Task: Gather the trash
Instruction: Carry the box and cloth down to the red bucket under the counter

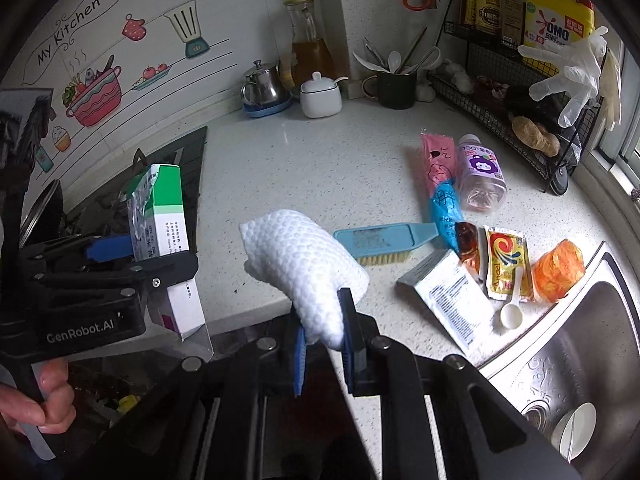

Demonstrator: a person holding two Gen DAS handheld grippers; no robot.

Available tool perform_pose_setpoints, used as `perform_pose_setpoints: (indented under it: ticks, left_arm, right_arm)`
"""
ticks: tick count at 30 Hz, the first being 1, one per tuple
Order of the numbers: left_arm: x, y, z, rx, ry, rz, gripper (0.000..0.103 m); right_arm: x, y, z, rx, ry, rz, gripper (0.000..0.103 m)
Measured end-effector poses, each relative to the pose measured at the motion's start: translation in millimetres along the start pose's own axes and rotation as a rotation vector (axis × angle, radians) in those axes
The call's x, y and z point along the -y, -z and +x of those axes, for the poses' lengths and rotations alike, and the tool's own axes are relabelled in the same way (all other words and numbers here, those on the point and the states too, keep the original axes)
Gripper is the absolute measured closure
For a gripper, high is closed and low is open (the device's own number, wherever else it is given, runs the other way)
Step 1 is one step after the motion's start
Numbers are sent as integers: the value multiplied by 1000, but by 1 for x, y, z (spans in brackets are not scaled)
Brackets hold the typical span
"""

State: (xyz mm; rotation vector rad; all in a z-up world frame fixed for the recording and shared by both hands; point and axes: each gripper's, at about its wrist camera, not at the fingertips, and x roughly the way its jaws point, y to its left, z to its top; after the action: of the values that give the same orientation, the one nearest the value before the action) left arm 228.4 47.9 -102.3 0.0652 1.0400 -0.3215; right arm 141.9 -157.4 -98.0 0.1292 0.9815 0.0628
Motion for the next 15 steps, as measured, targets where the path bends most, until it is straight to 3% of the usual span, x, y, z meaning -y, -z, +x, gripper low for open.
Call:
perform_pose_setpoints:
  ticks: [7, 15]
  left_arm:
    - [-25, 68, -19, -24, 12, 8, 39]
    - [-35, 137, -10, -92, 22, 23, 38]
  right_arm:
    - [-43, 53, -13, -25, 20, 3, 90]
    - [-67, 113, -5, -100, 30, 34, 90]
